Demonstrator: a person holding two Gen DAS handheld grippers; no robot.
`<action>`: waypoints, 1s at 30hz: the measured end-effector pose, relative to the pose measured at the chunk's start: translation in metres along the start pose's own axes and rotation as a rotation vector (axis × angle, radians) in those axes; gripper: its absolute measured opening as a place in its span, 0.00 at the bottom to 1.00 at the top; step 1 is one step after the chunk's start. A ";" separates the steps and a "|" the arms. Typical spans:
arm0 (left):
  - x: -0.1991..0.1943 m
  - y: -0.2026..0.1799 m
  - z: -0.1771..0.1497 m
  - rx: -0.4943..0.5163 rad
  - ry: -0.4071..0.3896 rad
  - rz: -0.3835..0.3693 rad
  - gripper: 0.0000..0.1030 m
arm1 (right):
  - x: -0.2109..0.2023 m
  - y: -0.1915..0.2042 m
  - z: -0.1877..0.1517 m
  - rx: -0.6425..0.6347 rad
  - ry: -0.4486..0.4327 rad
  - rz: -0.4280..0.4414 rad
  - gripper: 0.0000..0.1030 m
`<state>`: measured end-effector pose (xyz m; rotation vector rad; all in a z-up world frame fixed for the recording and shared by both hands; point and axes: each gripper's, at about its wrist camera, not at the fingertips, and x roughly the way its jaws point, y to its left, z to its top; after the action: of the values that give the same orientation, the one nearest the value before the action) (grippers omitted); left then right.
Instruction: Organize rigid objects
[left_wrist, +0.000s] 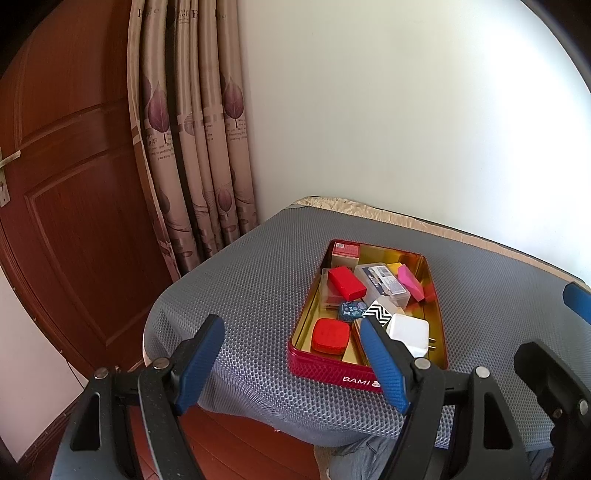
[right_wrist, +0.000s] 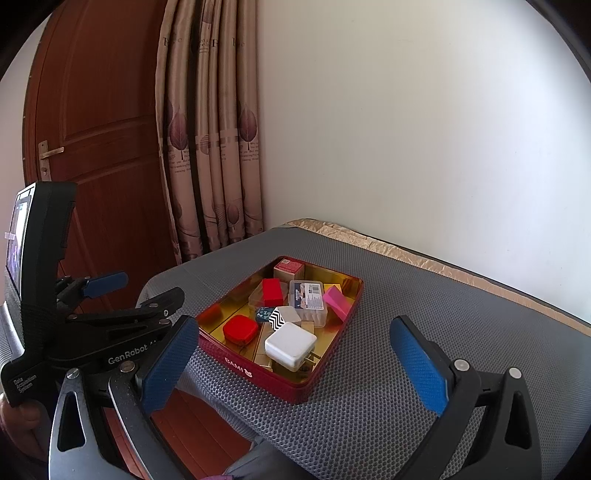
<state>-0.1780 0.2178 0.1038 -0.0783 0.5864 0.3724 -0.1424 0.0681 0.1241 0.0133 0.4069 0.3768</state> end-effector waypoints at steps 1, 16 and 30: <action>0.000 0.000 0.000 0.000 0.001 0.002 0.76 | 0.001 0.000 0.000 0.001 0.000 0.000 1.00; 0.000 0.001 -0.001 0.001 0.002 0.004 0.76 | 0.000 -0.001 0.000 -0.002 0.001 0.003 1.00; 0.006 0.002 0.000 -0.005 0.028 -0.003 0.76 | -0.003 0.001 -0.004 -0.004 0.006 0.007 1.00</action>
<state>-0.1742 0.2220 0.1000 -0.0891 0.6132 0.3702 -0.1469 0.0672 0.1215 0.0096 0.4116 0.3843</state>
